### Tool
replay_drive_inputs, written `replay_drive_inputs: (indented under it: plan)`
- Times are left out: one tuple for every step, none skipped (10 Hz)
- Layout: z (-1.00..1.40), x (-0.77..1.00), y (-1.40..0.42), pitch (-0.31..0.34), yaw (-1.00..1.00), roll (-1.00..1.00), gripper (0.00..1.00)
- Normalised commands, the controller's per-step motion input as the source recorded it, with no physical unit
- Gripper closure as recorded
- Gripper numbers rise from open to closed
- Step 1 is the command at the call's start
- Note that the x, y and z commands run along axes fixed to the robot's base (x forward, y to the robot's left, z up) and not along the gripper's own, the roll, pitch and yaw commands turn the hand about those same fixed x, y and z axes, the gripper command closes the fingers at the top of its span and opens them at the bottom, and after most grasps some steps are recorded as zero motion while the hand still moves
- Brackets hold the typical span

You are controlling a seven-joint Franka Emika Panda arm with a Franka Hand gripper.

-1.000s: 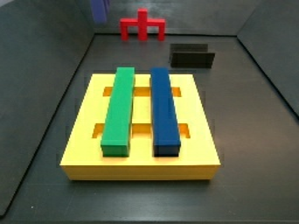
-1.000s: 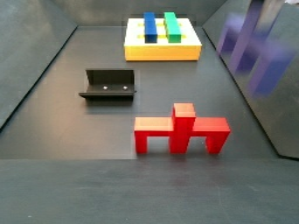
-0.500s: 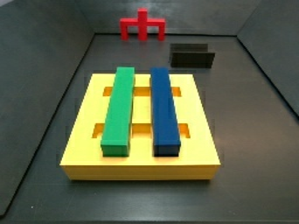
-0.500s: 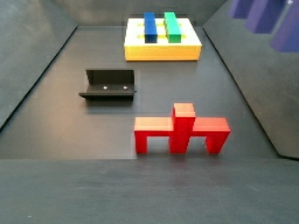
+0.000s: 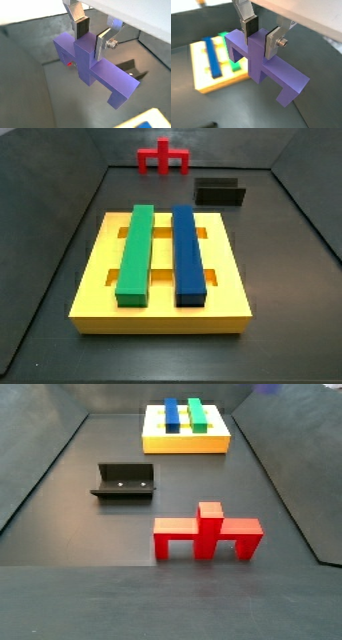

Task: Pick up the purple object. Move up. Move to above the board. Insert the purple object.
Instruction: Move to above the board.

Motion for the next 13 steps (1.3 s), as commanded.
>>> replay_drive_inputs:
  plan:
    - [0.16, 0.65, -1.4, 0.076, 1.0, -0.01, 1.0]
    - [0.17, 0.67, -1.4, 0.088, 1.0, -0.01, 1.0]
    - [0.18, 0.68, -1.4, 0.098, 1.0, 0.0, 1.0]
    - [0.19, 0.71, -1.4, 0.109, 1.0, 0.0, 1.0]
    - [0.13, 0.51, -0.91, 0.125, 1.0, 0.0, 1.0]
    - [0.08, 0.29, -0.44, 0.138, 1.0, 0.01, 1.0]
    - [0.07, 0.2, -0.3, 0.136, 1.0, 0.01, 1.0]
    - [0.04, 0.1, -0.17, 0.131, 1.0, 0.01, 1.0]
    - [0.03, 0.07, -0.1, 0.141, 1.0, 0.02, 1.0]
    - [0.03, 0.07, -0.05, 0.171, 1.0, 0.02, 1.0]
    - [0.03, 0.07, -0.04, 0.201, 1.0, 0.03, 1.0]
    - [0.03, 0.07, -0.04, 0.254, 0.98, 0.04, 1.0]
    - [0.02, 0.07, -0.03, 0.228, 0.73, 0.05, 1.0]
